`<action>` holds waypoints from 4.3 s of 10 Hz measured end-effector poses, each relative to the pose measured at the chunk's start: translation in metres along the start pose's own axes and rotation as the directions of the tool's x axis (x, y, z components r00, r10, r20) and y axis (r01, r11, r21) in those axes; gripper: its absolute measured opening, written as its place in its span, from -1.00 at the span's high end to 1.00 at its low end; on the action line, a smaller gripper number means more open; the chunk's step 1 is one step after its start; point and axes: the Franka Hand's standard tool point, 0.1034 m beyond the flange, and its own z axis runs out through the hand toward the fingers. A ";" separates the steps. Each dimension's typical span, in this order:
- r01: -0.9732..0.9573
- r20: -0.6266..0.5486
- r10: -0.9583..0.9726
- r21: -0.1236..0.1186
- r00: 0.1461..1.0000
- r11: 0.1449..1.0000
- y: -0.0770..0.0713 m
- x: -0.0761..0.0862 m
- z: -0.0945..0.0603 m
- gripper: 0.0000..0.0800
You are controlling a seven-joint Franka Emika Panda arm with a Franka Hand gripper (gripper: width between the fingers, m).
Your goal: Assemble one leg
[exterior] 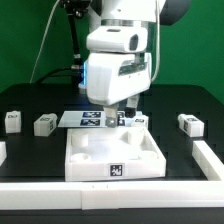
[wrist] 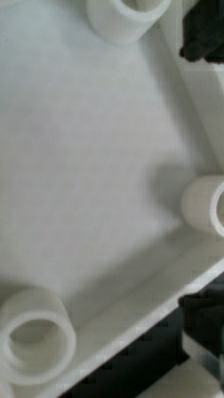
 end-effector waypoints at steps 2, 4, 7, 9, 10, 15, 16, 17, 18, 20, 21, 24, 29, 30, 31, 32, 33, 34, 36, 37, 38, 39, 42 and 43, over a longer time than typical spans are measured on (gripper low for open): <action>0.002 0.003 -0.002 0.001 1.000 1.000 0.000 -0.001 0.001 -0.62; 0.113 0.000 -0.113 -0.002 0.994 0.994 -0.002 -0.008 0.004 -0.63; 0.334 0.009 -0.334 0.021 0.943 0.942 -0.021 -0.021 0.013 -0.63; 0.421 0.028 -0.422 0.043 0.906 0.906 -0.031 -0.018 0.017 -0.63; 0.414 0.029 -0.416 0.041 0.909 0.909 -0.029 -0.020 0.017 -0.63; 0.516 0.024 -0.520 0.104 0.854 0.851 -0.048 -0.037 0.029 -0.63; 0.527 0.020 -0.533 0.121 0.846 0.841 -0.058 -0.042 0.034 -0.63; 0.534 0.017 -0.541 0.137 0.841 0.834 -0.068 -0.047 0.038 -0.63; 0.542 0.015 -0.550 0.146 0.835 0.827 -0.069 -0.048 0.039 -0.63; 0.549 0.014 -0.557 0.152 0.830 0.822 -0.071 -0.049 0.042 -0.63; 0.548 0.014 -0.557 0.157 0.830 0.821 -0.071 -0.050 0.045 -0.63; 0.544 0.017 -0.554 0.162 0.832 0.823 -0.065 -0.050 0.052 -0.63; 0.515 0.022 -0.527 0.180 0.849 0.838 -0.068 -0.056 0.062 -0.63; 0.503 0.025 -0.515 0.179 0.857 0.846 -0.068 -0.056 0.061 -0.41; 0.502 0.025 -0.514 0.179 0.857 0.846 -0.068 -0.056 0.061 -0.07; 0.502 0.025 -0.514 0.179 0.857 0.846 -0.068 -0.056 0.061 -0.07; 0.502 0.025 -0.514 0.179 0.858 0.846 -0.068 -0.056 0.061 0.38; 0.502 0.025 -0.514 0.179 0.858 0.846 -0.068 -0.056 0.061 0.72; 0.503 0.024 -0.513 0.165 0.858 0.849 -0.065 -0.054 0.060 0.84; 0.503 0.024 -0.513 0.165 0.858 0.849 -0.065 -0.054 0.060 0.84; 0.503 0.024 -0.513 0.165 0.858 0.849 -0.065 -0.054 0.060 0.84; 0.503 0.024 -0.513 0.164 0.858 0.849 -0.064 -0.054 0.060 0.84; 0.497 0.026 -0.507 0.154 0.862 0.854 -0.057 -0.051 0.060 0.84; 0.493 0.026 -0.502 0.147 0.865 0.857 -0.052 -0.046 0.061 0.84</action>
Offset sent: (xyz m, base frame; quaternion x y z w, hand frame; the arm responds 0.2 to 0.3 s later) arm -0.0230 -0.0037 -0.0060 0.0206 0.0541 -0.1870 0.9807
